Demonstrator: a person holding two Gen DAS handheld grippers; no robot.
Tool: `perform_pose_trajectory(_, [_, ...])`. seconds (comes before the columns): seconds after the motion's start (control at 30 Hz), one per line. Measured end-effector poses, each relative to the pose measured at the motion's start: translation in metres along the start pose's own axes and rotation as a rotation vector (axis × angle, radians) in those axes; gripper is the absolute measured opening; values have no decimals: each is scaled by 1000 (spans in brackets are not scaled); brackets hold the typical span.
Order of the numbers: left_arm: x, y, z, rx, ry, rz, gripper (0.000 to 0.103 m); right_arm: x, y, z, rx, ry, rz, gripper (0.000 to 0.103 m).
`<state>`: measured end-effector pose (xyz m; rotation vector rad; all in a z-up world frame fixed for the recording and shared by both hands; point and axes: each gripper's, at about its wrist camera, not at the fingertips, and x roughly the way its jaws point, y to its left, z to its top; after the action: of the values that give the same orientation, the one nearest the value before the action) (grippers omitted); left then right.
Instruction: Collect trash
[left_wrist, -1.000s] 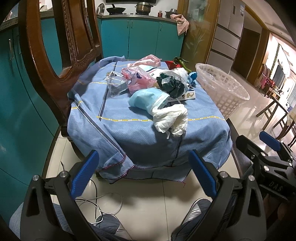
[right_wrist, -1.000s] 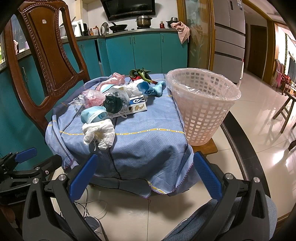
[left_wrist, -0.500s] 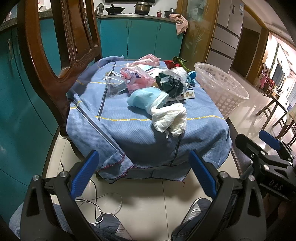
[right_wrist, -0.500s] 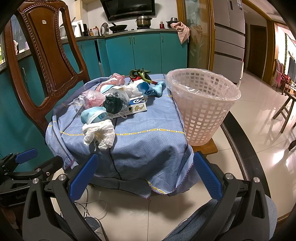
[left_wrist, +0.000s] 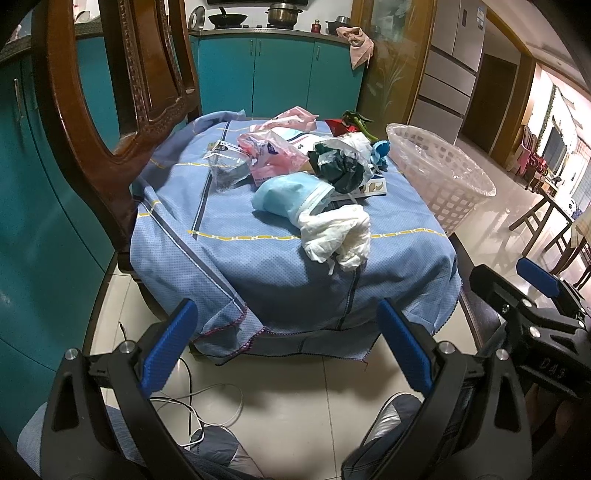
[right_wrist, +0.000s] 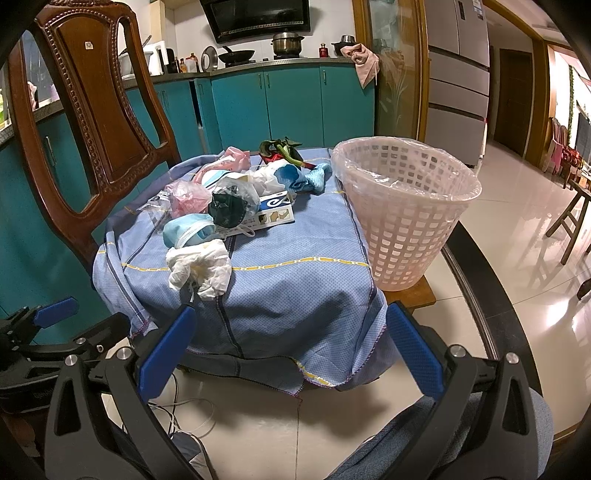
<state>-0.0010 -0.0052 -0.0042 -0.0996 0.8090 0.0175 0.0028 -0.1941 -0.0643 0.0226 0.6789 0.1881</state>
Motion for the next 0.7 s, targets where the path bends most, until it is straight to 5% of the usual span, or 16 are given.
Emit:
perform_pose_trajectory(0.4, [21, -19, 12, -3, 33, -51, 97, -12, -7, 8, 12, -50, 15, 100])
perform_pose_trajectory(0.7, [69, -42, 40, -27, 55, -20, 97, -20, -36, 19, 110, -109, 36, 100])
